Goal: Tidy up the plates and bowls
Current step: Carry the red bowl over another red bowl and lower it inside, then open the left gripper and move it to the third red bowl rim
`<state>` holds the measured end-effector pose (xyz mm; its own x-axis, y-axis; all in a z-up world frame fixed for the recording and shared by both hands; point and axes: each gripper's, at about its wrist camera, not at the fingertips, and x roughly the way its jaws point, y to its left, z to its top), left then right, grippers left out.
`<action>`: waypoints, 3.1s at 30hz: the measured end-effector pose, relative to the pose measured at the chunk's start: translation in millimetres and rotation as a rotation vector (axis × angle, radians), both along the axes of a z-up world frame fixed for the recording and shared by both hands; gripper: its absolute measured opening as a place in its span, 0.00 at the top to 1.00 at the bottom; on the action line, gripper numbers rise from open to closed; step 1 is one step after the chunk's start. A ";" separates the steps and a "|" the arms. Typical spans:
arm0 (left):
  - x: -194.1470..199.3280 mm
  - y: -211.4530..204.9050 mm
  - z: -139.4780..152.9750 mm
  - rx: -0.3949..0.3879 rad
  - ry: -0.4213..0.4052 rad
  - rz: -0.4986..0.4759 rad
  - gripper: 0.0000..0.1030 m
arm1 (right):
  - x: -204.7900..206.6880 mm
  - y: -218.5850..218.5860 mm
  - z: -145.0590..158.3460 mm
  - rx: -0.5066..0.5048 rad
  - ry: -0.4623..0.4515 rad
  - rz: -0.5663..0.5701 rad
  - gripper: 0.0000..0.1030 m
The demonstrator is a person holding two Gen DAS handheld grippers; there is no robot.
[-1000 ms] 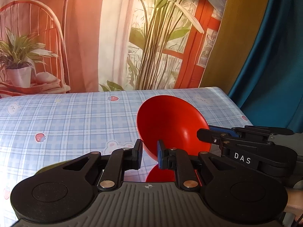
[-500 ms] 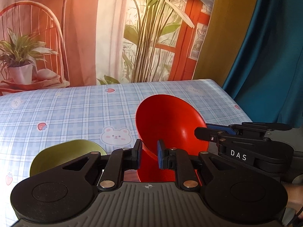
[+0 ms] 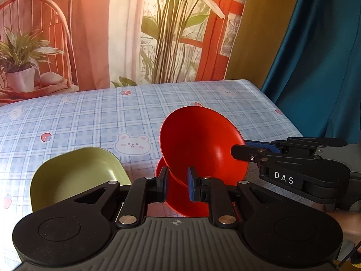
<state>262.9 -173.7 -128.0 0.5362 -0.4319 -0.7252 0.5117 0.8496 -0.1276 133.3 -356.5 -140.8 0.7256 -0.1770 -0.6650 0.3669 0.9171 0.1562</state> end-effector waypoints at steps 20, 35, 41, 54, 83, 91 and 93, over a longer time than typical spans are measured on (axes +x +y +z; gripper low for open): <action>-9.1 0.4 -21.3 0.028 0.067 -0.032 0.80 | -3.7 4.6 -13.0 0.000 0.060 0.009 0.88; -6.1 -0.5 -21.7 0.024 0.068 -0.024 0.75 | 0.0 4.7 -17.3 0.003 0.078 0.009 0.88; -5.3 2.3 -21.8 0.019 0.071 -0.012 0.73 | 0.1 4.8 -17.6 0.002 0.079 0.008 0.87; -20.7 9.5 -7.7 0.011 0.013 0.023 0.63 | -12.2 7.6 -12.4 -0.020 0.082 -0.026 0.76; -86.2 10.6 -29.4 -0.046 0.073 -0.023 0.63 | -84.7 33.2 -18.3 0.011 0.093 -0.068 0.72; -92.0 14.1 -38.7 -0.065 0.095 -0.008 0.64 | -102.0 40.0 -24.0 0.043 0.066 -0.091 0.72; -91.0 14.9 -40.7 -0.071 0.101 -0.003 0.64 | -106.3 39.9 -26.1 0.060 0.054 -0.106 0.72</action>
